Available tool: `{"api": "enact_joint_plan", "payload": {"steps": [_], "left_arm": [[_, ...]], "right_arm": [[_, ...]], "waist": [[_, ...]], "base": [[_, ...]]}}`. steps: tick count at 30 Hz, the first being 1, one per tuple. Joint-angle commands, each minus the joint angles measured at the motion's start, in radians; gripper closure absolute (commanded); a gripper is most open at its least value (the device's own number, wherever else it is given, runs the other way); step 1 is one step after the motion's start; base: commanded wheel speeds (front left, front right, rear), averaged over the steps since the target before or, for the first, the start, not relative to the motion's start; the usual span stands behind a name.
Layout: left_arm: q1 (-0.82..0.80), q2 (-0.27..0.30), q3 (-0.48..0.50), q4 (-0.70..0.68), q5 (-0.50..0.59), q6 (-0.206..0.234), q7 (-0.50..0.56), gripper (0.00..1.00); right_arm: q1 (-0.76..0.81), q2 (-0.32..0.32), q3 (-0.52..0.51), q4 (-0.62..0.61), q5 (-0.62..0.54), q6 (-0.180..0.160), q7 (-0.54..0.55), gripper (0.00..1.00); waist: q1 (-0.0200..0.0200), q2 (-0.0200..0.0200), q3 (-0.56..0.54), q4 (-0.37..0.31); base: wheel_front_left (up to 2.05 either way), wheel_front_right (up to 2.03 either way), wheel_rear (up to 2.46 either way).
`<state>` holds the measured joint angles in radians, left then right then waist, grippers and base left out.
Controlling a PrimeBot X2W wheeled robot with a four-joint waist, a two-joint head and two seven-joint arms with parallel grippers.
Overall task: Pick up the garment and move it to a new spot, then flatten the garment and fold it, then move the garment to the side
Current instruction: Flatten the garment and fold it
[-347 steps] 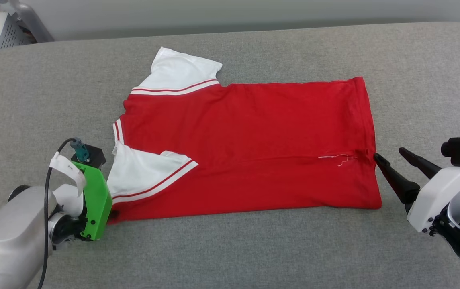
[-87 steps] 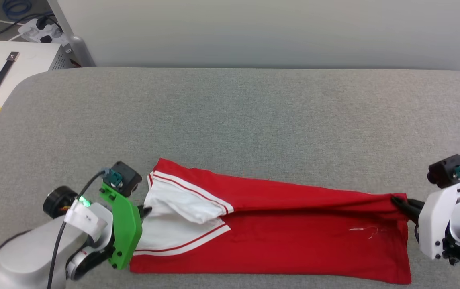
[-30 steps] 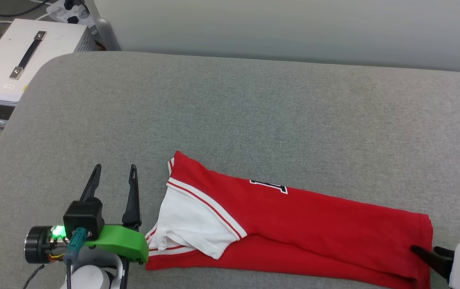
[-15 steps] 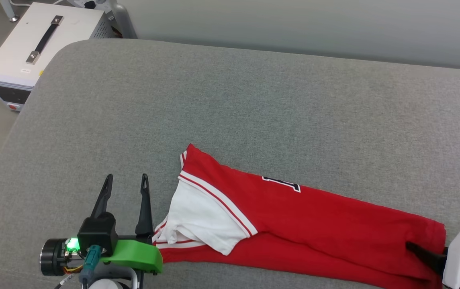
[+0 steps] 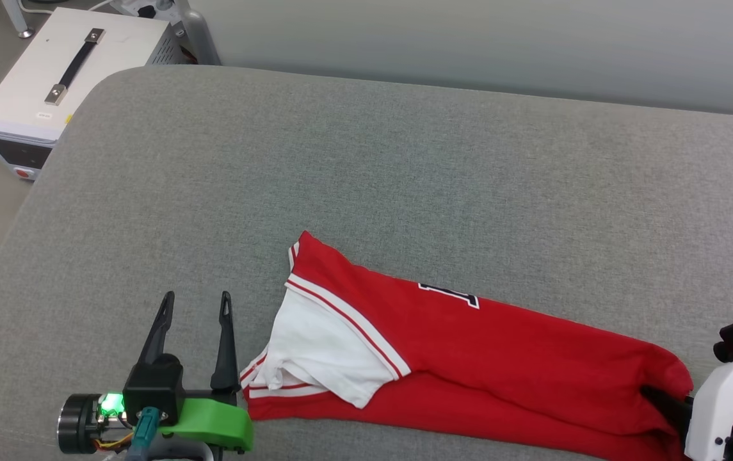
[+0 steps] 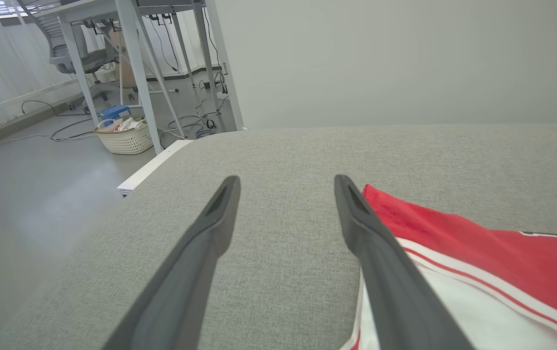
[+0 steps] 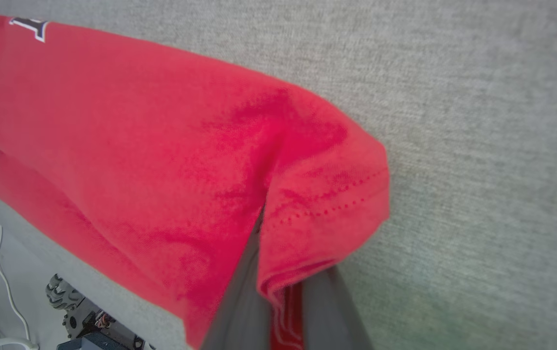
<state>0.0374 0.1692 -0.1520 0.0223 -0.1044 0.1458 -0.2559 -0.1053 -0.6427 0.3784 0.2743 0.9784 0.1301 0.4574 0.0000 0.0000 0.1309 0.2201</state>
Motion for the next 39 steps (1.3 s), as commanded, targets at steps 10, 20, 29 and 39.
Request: {"api": "enact_joint_plan", "payload": {"steps": [10,20,29,39], "left_arm": [[0.047,-0.034,0.042,0.001,0.050,-0.059,-0.006,0.00],[0.063,-0.038,0.053,0.015,0.084,-0.075,-0.006,0.00],[0.072,-0.030,0.056,0.013,0.094,-0.078,-0.006,0.00],[0.082,-0.027,0.055,0.022,0.094,-0.079,-0.006,0.00]], "right_arm": [[0.015,-0.050,-0.054,0.056,0.035,0.001,-0.057,1.00],[0.045,-0.129,-0.147,0.137,-0.002,0.001,-0.070,1.00],[0.091,-0.130,-0.195,0.091,0.026,0.001,-0.079,1.00],[0.141,-0.079,-0.184,-0.230,0.116,0.001,-0.018,1.00]], "waist": [[0.0000,0.0000,-0.034,-0.015],[0.0000,0.0000,-0.057,-0.038],[0.0000,0.0000,-0.073,-0.055],[0.0000,0.0000,-0.087,-0.064]], "base": [[0.00,0.00,0.00],[0.00,0.00,0.00],[0.00,0.00,0.00],[0.00,0.00,0.00]]}}
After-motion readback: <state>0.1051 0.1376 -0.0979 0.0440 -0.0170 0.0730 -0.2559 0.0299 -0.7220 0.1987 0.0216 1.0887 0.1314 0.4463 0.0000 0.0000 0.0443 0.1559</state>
